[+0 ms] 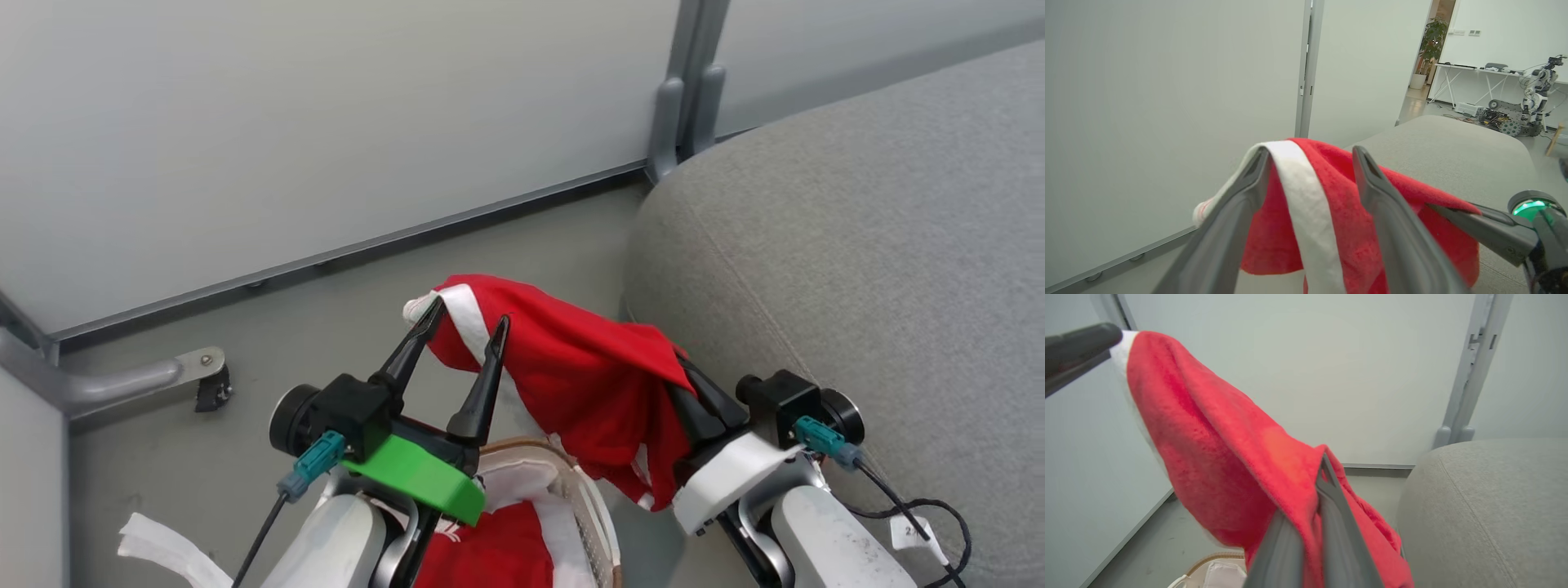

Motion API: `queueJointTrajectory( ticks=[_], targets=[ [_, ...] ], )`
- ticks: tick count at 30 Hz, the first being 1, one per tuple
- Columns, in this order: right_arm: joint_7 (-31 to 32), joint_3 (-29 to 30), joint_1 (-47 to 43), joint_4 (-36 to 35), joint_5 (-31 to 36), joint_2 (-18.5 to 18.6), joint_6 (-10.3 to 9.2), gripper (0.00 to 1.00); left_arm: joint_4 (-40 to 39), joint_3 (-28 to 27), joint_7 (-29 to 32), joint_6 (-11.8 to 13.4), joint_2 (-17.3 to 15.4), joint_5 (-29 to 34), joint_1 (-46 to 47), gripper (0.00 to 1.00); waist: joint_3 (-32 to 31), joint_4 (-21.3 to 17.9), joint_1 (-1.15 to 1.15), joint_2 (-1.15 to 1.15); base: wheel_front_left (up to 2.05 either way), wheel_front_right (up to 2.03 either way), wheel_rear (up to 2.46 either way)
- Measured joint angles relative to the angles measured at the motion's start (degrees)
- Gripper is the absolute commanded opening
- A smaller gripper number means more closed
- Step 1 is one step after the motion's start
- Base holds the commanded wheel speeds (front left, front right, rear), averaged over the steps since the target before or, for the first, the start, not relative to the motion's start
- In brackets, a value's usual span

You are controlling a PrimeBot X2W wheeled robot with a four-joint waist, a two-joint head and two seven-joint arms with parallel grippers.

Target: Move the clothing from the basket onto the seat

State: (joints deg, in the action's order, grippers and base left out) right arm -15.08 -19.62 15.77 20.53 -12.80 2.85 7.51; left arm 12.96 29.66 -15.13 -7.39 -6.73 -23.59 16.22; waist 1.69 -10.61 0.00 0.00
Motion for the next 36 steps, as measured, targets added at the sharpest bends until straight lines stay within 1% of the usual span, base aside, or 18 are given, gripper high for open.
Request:
queueJointTrajectory(
  ticks=[6,12,14,18,21,26,31,36],
  targets=[
    [0.0,1.0,-0.8,-2.2,-0.4,0.0,0.01,0.0,-0.4,-1.5,0.0,0.0,0.1,0.6,-0.7,1.0,0.6,-6.3,0.0,0.0,0.0,0.0,0.0],
    [0.0,2.6,-1.1,-3.5,-0.3,0.0,0.01,0.0,-0.6,-1.7,0.0,0.0,0.1,1.0,-0.9,1.0,1.3,-12.7,0.0,0.0,0.0,0.0,0.0],
    [0.0,4.0,-1.3,-4.1,-0.3,0.0,0.01,0.0,-0.5,-0.9,0.0,0.0,0.1,1.0,-0.9,1.0,1.6,-14.8,0.0,0.0,0.0,0.0,0.0],
    [0.0,7.3,-2.1,-5.6,0.5,0.1,0.0,0.0,0.1,1.4,0.0,0.0,-0.1,0.9,-0.2,1.0,2.7,-17.7,0.0,0.0,0.0,0.0,0.0],
    [0.0,9.5,-2.3,-6.5,1.6,0.1,0.0,0.0,0.1,2.9,0.0,0.0,-0.4,0.4,0.7,1.0,4.1,-18.9,0.0,0.0,0.0,0.0,0.0],
    [0.0,12.1,-0.5,-7.5,4.6,0.3,0.0,0.0,0.2,5.2,0.0,0.0,-2.0,0.2,2.1,1.0,7.3,-19.9,0.0,0.0,0.0,0.0,0.0],
    [0.0,12.7,5.5,-7.6,6.5,3.2,0.01,0.0,-0.2,6.1,0.0,0.0,-4.0,0.1,3.6,1.0,10.8,-20.5,0.0,0.0,0.0,0.0,0.0],
    [0.0,12.6,15.8,-5.6,7.7,7.1,0.01,0.0,-1.3,6.0,0.0,0.0,-6.6,0.5,4.2,1.0,15.2,-20.7,0.0,0.0,0.0,0.0,0.0]
  ],
)
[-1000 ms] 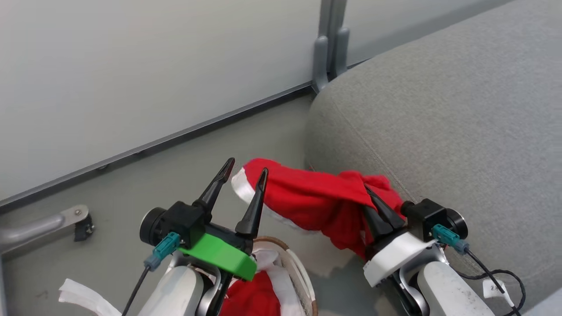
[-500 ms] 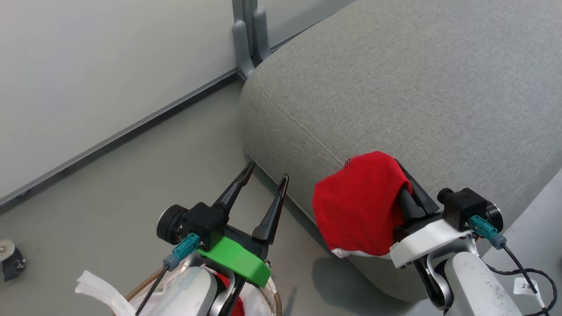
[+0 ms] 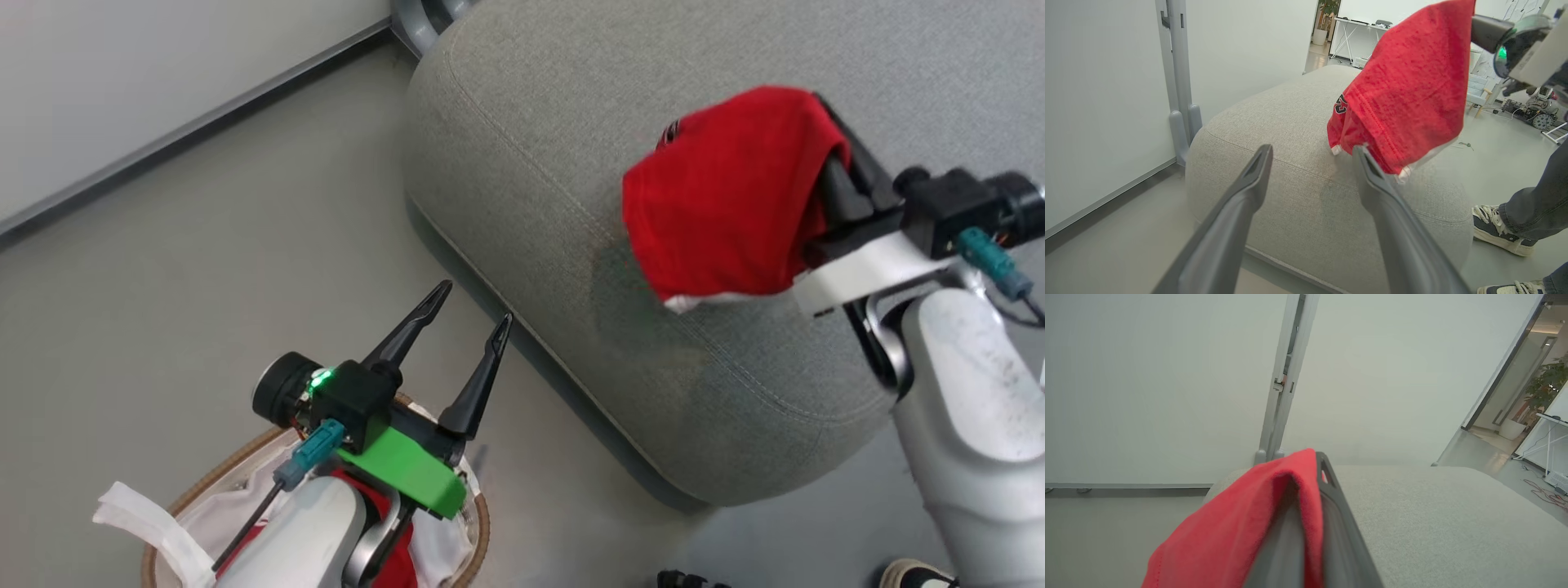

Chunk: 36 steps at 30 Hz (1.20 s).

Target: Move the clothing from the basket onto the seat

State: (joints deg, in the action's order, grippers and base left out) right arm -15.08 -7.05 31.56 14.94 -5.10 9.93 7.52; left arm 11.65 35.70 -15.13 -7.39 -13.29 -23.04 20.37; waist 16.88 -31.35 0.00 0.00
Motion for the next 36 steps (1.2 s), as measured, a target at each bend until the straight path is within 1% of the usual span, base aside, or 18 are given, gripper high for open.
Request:
queueJointTrajectory(
  ticks=[6,10,13,18,22,26,29,32,36],
  targets=[
    [0.0,3.6,12.0,5.3,1.6,5.5,0.0,0.0,-1.4,1.8,0.0,0.0,-2.4,0.5,3.0,1.0,5.8,0.7,0.0,0.0,0.0,0.0,0.0],
    [0.0,7.6,19.2,10.1,3.6,9.0,0.01,0.0,-2.1,2.9,0.0,0.0,-3.8,0.5,5.5,1.0,9.6,2.0,0.0,0.0,0.0,0.0,0.0],
    [0.0,10.5,24.4,13.4,5.0,11.2,0.0,0.0,-2.5,3.2,0.0,0.0,-4.2,0.5,7.0,1.0,12.3,3.5,0.01,0.0,0.0,0.0,0.0],
    [0.0,13.6,30.4,17.9,7.7,12.7,0.0,0.0,-3.2,3.6,0.0,0.0,-5.4,0.5,9.0,1.0,16.2,6.6,0.01,0.0,0.0,0.0,0.0],
    [0.0,16.5,32.1,20.5,9.1,12.1,0.01,0.0,-3.4,3.7,0.0,0.0,-5.6,0.5,10.1,1.0,18.9,9.3,0.01,0.0,0.0,0.0,0.0],
    [0.0,17.7,31.4,22.2,11.0,9.4,0.01,0.0,-3.3,3.4,0.0,0.0,-5.6,0.5,10.5,1.0,20.9,11.8,0.01,0.0,0.0,0.0,0.0],
    [0.0,19.5,28.2,23.8,11.8,7.2,0.01,0.0,-3.0,3.3,0.0,0.0,-5.5,0.5,10.5,1.0,22.0,13.4,0.01,0.0,0.0,0.0,0.0],
    [0.0,21.8,24.0,25.1,12.9,5.9,0.01,0.0,-2.5,3.3,0.0,0.0,-5.1,0.3,10.4,1.0,22.4,14.8,0.01,0.0,0.0,0.0,0.0],
    [0.0,25.1,18.4,27.2,13.9,4.9,0.01,0.0,-2.0,2.8,0.0,0.0,-4.6,-0.1,10.0,1.0,21.6,15.5,0.01,0.0,0.0,0.0,0.0]
  ],
)
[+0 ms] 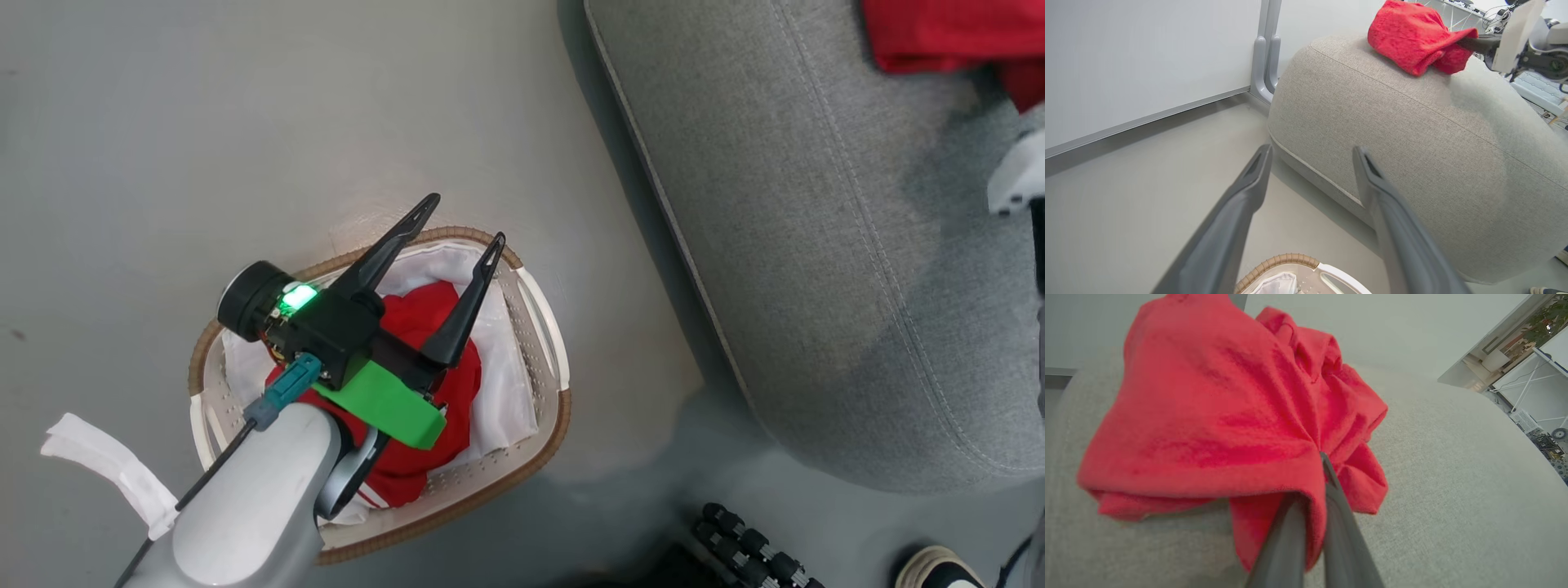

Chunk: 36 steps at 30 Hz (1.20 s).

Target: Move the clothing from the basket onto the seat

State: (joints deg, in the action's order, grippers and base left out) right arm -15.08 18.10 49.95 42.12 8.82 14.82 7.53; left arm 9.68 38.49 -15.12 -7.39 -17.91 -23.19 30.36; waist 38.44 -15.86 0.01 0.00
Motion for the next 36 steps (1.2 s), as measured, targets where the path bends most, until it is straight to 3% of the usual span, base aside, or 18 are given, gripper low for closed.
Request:
queueJointTrajectory(
  ticks=[2,3,4,5,12,20,36],
  targets=[
    [0.0,1.6,-2.4,0.4,0.3,-0.2,0.0,0.01,0.3,-0.5,0.0,0.0,0.3,-0.2,-0.6,1.0,-0.9,0.0,0.0,0.0,0.0,0.0,0.0],
    [0.0,2.3,-3.3,0.5,0.4,-0.4,0.0,0.22,0.5,-0.8,0.0,0.0,0.4,-0.4,-0.9,1.0,-1.4,0.0,0.0,0.0,0.0,0.0,0.0],
    [0.0,2.8,-4.0,0.5,0.4,-0.5,0.0,0.22,0.6,-1.0,0.0,0.0,0.4,-0.4,-1.1,1.0,-1.8,-0.1,0.0,0.0,0.0,0.0,0.0],
    [0.0,3.2,-4.9,0.3,0.4,-0.6,0.0,1.0,0.8,-1.3,0.0,0.0,0.5,-0.4,-1.3,1.0,-2.4,-0.1,0.0,0.0,0.0,0.0,0.0],
    [0.0,5.6,-11.7,-1.5,-0.1,-1.4,0.0,1.0,2.4,-3.4,0.0,0.0,2.5,-0.5,-3.9,1.0,-6.7,-0.3,-0.01,0.0,0.0,0.0,0.0],
    [0.0,3.3,-20.1,-7.0,-3.0,-4.2,-0.01,1.0,4.7,-8.7,0.0,0.0,4.9,-0.1,-8.7,1.0,-12.9,0.2,-0.01,0.0,0.0,0.0,0.0],
    [0.0,-12.0,-28.9,-23.3,-11.6,-9.0,-0.01,1.0,7.2,-26.4,0.0,0.0,10.4,6.0,-18.0,1.0,-23.8,5.9,-0.01,0.0,0.0,0.0,0.0]
  ],
)
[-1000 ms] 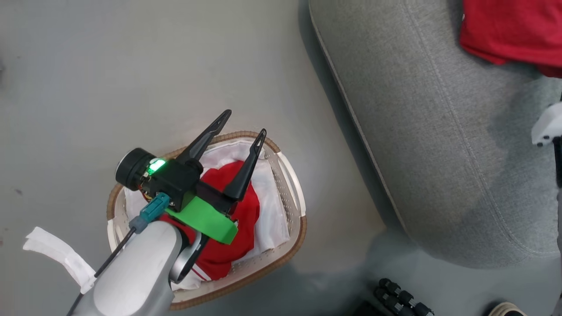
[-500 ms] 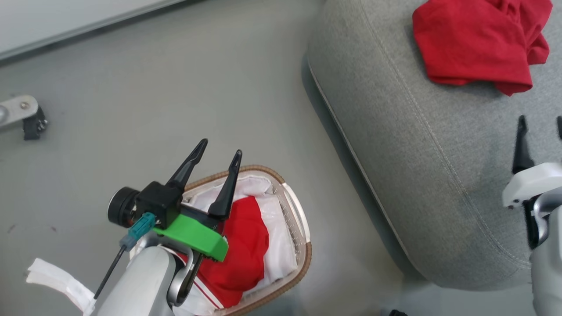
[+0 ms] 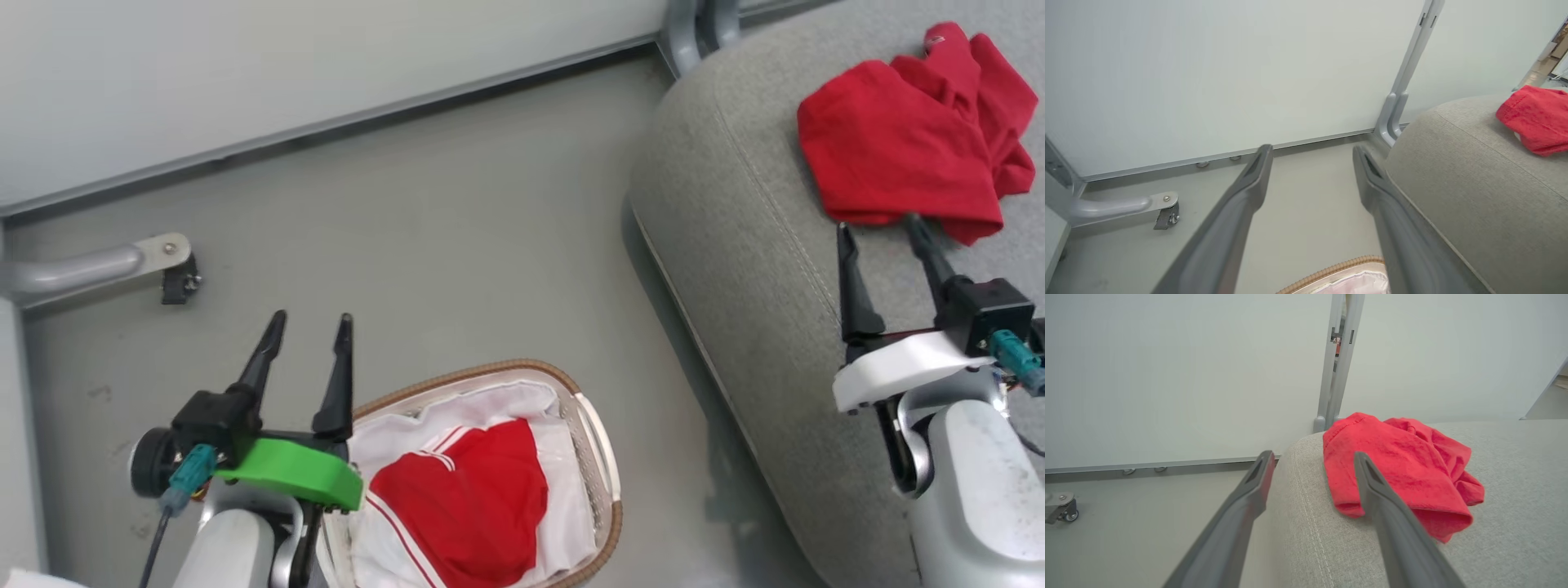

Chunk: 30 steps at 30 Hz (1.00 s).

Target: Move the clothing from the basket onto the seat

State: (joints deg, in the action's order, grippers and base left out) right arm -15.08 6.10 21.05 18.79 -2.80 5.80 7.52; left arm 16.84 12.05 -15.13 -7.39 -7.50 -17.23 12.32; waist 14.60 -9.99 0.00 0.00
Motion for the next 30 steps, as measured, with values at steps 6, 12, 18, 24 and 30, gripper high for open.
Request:
queueJointTrajectory(
  ticks=[6,12,18,24,30],
  targets=[
    [0.0,-2.7,-3.4,-1.1,-1.8,-1.2,0.0,1.0,0.7,-5.4,0.0,0.0,1.4,2.6,-3.3,1.0,-3.6,2.7,0.0,0.0,0.0,0.0,0.0],
    [0.0,-3.9,-6.7,-0.5,-2.3,-1.7,0.0,1.0,1.5,-9.2,0.0,0.0,2.3,4.3,-6.4,1.0,-7.0,4.9,0.0,0.0,0.0,0.0,0.0],
    [0.0,-5.0,-10.3,0.7,-2.8,-1.9,0.0,1.0,1.9,-10.6,0.0,0.0,3.1,4.8,-9.8,1.0,-10.2,6.3,0.0,0.0,0.0,0.0,0.0],
    [0.0,-5.3,-12.0,1.1,-3.2,-2.0,0.0,1.0,1.9,-11.5,0.0,0.0,3.6,4.8,-11.8,1.0,-12.2,6.8,0.0,0.0,0.0,0.0,0.0],
    [0.0,-5.9,-12.2,1.2,-3.4,-2.1,0.0,1.0,1.8,-11.1,0.0,0.0,4.1,4.8,-12.2,1.0,-11.7,6.6,0.0,0.0,0.0,0.0,0.0]
  ],
)
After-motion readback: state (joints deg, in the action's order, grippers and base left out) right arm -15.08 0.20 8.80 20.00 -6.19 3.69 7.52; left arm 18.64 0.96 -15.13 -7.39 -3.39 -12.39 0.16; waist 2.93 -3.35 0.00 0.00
